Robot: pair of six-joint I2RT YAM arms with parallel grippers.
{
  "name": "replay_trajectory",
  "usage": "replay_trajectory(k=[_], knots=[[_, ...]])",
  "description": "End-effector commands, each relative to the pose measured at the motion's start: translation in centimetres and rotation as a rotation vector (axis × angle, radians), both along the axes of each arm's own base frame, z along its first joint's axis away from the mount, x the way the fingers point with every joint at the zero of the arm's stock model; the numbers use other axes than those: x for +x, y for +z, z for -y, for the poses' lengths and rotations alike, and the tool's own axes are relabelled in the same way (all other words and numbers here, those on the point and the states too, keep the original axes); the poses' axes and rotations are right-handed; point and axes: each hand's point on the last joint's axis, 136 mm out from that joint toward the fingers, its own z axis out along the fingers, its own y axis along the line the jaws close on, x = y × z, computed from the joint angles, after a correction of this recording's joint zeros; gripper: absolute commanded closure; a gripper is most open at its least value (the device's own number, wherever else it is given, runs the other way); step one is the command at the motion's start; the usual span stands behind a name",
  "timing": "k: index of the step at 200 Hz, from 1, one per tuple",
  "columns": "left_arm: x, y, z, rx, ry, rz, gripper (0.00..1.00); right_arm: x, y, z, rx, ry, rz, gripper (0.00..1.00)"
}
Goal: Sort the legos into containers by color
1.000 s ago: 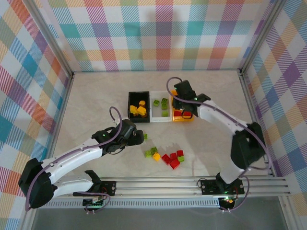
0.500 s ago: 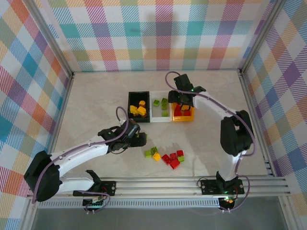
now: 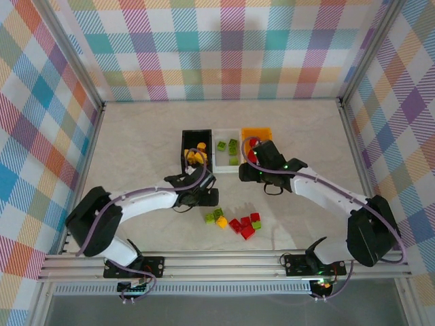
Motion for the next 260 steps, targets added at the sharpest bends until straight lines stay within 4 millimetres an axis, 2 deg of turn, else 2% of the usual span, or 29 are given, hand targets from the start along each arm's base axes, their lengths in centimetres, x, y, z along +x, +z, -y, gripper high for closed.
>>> replay_trajectory(k=[1, 43, 62, 102, 136, 164, 196, 214, 229, 260], knots=[[3.0, -0.2, -0.8, 0.089, 0.031, 0.044, 0.0, 0.1, 2.4, 0.0, 0.044, -0.017, 0.062, 0.23], [3.6, -3.1, -1.3, 0.191, 0.01, -0.015, 0.02, 0.0, 3.2, 1.1, 0.029, -0.046, 0.101, 0.22], [3.5, -3.9, -1.6, 0.213, 0.011, -0.034, 0.1, 0.0, 3.5, 1.3, 0.026, -0.057, 0.108, 0.22], [2.1, -4.4, -0.6, 0.172, -0.02, -0.067, 0.31, 0.4, 4.1, 1.9, 0.011, -0.087, 0.134, 0.22], [0.9, -3.8, -0.6, 0.183, -0.031, -0.065, 0.34, 0.5, 4.3, 2.3, 0.004, -0.105, 0.145, 0.22], [1.4, -0.3, 0.2, 0.12, -0.024, -0.008, 0.35, 0.3, 4.2, 2.7, 0.002, -0.122, 0.144, 0.22], [4.0, 5.6, 2.5, 0.041, -0.037, 0.105, 0.36, -0.4, 3.7, 3.2, 0.013, -0.135, 0.139, 0.22], [6.5, 7.7, 4.1, 0.034, -0.039, 0.154, 0.36, -0.9, 3.3, 3.6, 0.011, -0.142, 0.131, 0.22], [8.8, 8.4, 5.2, 0.03, -0.027, 0.177, 0.36, -1.3, 2.8, 4.0, 0.001, -0.145, 0.122, 0.21], [13.5, 8.3, 7.5, 0.03, -0.014, 0.185, 0.36, -1.9, 2.4, 4.4, -0.008, -0.146, 0.109, 0.21]])
